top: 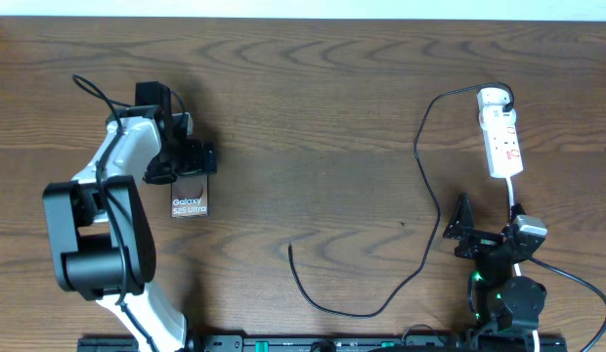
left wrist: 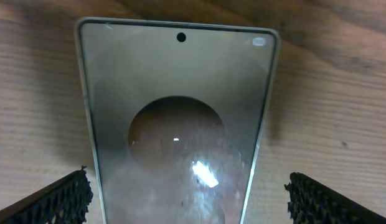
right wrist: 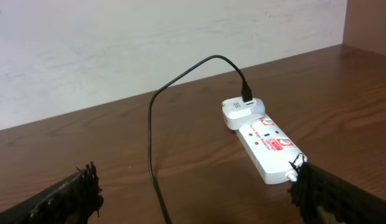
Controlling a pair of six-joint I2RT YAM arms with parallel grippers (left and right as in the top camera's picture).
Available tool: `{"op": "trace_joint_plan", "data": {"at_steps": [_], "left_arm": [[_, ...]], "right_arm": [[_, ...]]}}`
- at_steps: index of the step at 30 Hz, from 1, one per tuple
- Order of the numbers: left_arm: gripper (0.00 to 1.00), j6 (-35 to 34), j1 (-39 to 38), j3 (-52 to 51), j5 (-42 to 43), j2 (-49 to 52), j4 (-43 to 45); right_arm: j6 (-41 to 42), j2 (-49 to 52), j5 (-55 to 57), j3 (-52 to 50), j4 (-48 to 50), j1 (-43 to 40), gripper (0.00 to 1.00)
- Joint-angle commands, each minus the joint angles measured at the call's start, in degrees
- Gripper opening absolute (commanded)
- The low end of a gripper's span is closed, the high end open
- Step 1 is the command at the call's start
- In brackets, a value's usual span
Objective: Plug charger to phone and switch on socket
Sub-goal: 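Move the left gripper over the silver phone and lower onto it, then close the left gripper on the phone's long edges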
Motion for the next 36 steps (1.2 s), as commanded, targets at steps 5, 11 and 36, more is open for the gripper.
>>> {"op": "trace_joint_plan", "data": {"at_steps": [5, 11, 36], "left_arm": [[0.98, 1.01, -0.02, -0.37, -2.1, 1.4, -0.04], [0.98, 1.01, -0.02, -0.37, -2.23, 1.4, -2.8], [0.98, 7.21, -0.5, -2.71, -2.23, 1.4, -1.53]], "right_arm": [[-0.59, -0.31, 0.09, -0.04, -0.22, -0.09, 0.99], [-0.59, -0.31, 0.11, -0.04, -0.22, -0.09, 0.99], [-0.59, -0.31, 0.11, -0.04, -0.22, -0.09, 0.99]]}}
